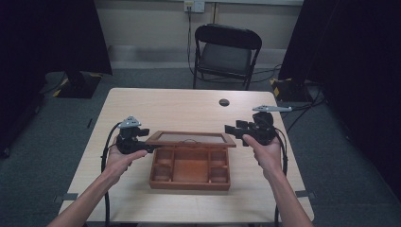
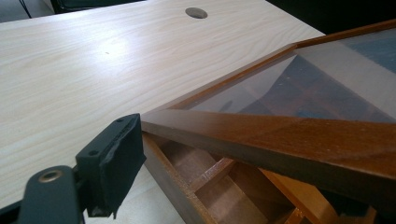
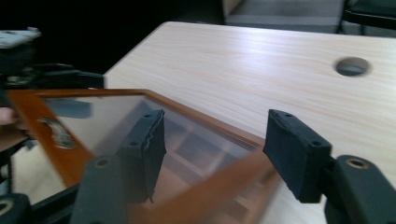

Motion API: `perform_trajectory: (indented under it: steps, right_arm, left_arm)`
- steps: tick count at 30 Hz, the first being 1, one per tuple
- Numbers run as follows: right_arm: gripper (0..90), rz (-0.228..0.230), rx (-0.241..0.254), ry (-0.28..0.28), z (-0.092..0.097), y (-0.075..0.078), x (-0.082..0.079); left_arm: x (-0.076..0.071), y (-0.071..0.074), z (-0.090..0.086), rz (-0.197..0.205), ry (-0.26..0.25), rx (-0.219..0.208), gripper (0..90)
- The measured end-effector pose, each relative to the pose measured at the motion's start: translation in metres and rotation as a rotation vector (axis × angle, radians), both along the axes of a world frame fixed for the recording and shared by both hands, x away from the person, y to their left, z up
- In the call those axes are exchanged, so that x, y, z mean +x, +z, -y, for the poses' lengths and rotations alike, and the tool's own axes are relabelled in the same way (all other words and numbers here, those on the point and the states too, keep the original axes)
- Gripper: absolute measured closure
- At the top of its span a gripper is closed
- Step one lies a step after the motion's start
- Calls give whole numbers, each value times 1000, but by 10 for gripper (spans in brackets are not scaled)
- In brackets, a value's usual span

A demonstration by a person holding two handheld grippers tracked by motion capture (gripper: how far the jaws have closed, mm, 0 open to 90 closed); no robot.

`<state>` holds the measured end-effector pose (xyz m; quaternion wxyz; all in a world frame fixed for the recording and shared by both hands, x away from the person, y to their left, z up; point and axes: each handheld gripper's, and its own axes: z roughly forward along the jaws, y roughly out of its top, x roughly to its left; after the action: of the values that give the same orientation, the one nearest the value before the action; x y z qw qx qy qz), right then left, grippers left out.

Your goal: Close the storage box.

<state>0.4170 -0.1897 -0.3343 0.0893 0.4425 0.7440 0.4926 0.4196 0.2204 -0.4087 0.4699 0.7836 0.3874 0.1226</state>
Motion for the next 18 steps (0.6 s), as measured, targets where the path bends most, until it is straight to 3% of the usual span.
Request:
perform_trajectory:
  steps: [1,5,10,15,18]
  right_arm:
    - [440,10,2,32,-6,3,-1]
    - [421,33,-2,103,-24,10,-4]
    - [439,24,-8,199,-44,17,-6]
    - [535,24,-22,299,-66,20,-8]
    - [647,15,-21,364,-76,18,-9]
  left_arm:
    - [-1,0,0,2,-2,6,167]
    - [-3,-2,-1,-3,1,16,159]
    - [-5,-5,-2,4,-9,14,159]
    - [-6,-9,-1,-2,-10,18,159]
    - [-7,-10,-1,-5,-10,16,158]
